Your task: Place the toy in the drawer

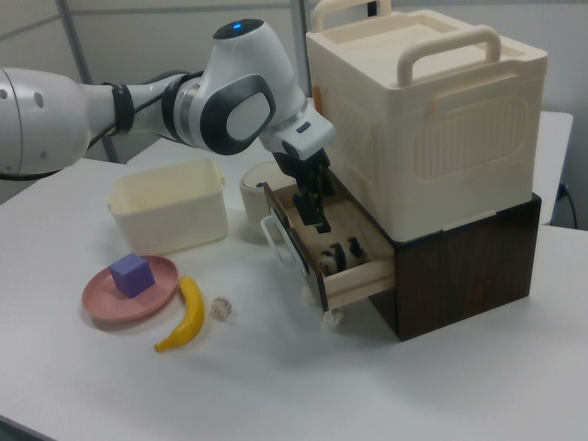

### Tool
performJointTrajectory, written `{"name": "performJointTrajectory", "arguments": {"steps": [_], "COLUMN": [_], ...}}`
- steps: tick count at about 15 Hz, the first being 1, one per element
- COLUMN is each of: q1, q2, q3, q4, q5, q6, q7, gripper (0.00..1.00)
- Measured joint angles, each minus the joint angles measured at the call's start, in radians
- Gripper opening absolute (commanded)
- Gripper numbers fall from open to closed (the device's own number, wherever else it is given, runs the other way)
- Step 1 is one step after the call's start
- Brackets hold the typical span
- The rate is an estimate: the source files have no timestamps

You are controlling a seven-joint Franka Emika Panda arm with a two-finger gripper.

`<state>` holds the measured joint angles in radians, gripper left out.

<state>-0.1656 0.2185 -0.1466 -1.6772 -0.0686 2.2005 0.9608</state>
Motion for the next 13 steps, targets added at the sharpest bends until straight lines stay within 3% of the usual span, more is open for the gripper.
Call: {"name": "performJointTrajectory", "arguments": {"steps": [7,13], "q1": [0.0,0.007], "q2": [-0.03,-0.139], "q3": [-0.001,0.002], "q4": [0.021,0.031], "q5": [-0.006,-0.032], "q6": [-0.06,-0.298], "q7": [-0.019,-0.332], "gripper": [1.0,1.0]}}
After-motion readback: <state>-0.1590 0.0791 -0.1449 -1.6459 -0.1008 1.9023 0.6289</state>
